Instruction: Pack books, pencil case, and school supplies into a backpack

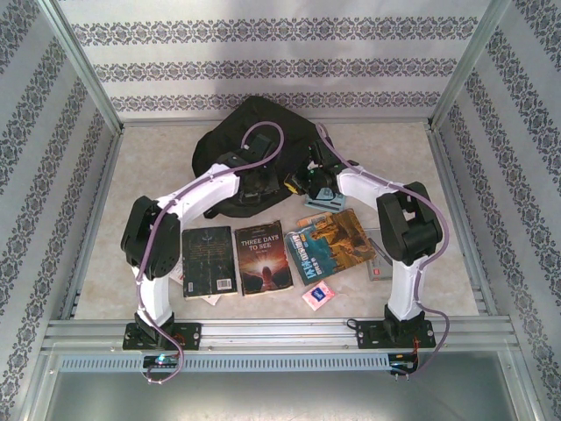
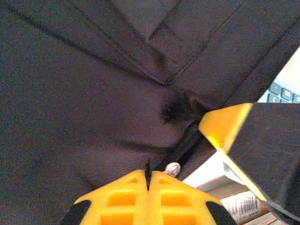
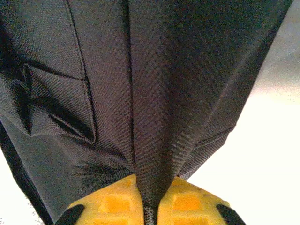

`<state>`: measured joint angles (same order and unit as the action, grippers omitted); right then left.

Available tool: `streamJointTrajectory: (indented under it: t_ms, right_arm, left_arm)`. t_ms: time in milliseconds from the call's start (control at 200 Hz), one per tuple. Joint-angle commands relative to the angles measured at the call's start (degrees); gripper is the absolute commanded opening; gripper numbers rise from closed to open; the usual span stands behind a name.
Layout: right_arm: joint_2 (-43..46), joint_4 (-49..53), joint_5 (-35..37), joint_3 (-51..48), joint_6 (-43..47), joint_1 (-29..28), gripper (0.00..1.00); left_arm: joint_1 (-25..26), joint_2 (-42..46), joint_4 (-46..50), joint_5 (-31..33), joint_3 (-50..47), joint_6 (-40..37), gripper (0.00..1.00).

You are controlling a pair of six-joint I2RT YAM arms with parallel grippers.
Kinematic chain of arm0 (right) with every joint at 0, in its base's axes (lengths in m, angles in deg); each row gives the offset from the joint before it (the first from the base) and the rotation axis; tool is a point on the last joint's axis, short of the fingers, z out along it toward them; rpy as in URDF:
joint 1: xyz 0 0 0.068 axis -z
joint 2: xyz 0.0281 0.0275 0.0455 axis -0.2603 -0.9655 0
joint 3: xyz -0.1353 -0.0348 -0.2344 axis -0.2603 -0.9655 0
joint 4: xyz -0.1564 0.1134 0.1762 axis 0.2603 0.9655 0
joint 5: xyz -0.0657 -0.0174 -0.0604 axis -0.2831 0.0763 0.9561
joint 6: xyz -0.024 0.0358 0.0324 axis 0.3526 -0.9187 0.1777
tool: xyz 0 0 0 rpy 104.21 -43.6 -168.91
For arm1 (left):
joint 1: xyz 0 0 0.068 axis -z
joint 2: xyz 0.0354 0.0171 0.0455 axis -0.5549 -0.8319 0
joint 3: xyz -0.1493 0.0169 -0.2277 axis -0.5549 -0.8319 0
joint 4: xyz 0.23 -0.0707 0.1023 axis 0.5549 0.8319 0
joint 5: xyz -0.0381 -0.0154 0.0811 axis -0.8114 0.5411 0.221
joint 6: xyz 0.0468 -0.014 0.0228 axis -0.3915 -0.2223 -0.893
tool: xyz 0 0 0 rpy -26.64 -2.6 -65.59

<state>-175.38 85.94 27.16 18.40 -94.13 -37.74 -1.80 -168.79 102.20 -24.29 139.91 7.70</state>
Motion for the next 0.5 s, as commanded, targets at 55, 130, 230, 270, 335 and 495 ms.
streamJointTrajectory:
  t_ms: [55, 130, 230, 270, 335, 495]
  right_arm:
    - [-0.9, -1.0, 2.1, 0.3, -0.3, 1.6, 0.00]
    - [-0.8, -1.7, 2.1, -0.6, -0.8, 2.5, 0.00]
    - [-0.4, -2.5, 2.0, -1.4, -1.2, 3.4, 0.00]
    - [-0.3, -2.6, 1.9, -1.7, -1.4, 3.9, 0.00]
    - [-0.2, -2.7, 1.8, -1.9, -1.3, 4.6, 0.00]
    - [-0.2, -1.6, 1.1, -1.4, 0.5, 6.8, 0.00]
  left_arm:
    - [-2.6, 5.4, -2.2, -0.2, -4.5, 2.4, 0.00]
    - [-3.2, 7.1, -2.8, -0.3, -6.5, 3.0, 0.00]
    - [-3.9, 9.4, -3.5, 0.3, -9.1, 3.3, 0.00]
    - [-4.1, 10.2, -3.6, 0.7, -9.9, 3.2, 0.00]
    - [-4.9, 11.5, -3.5, 1.4, -11.0, 3.2, 0.00]
    - [-7.1, 14.5, -3.8, 1.5, -14.1, 3.3, 0.00]
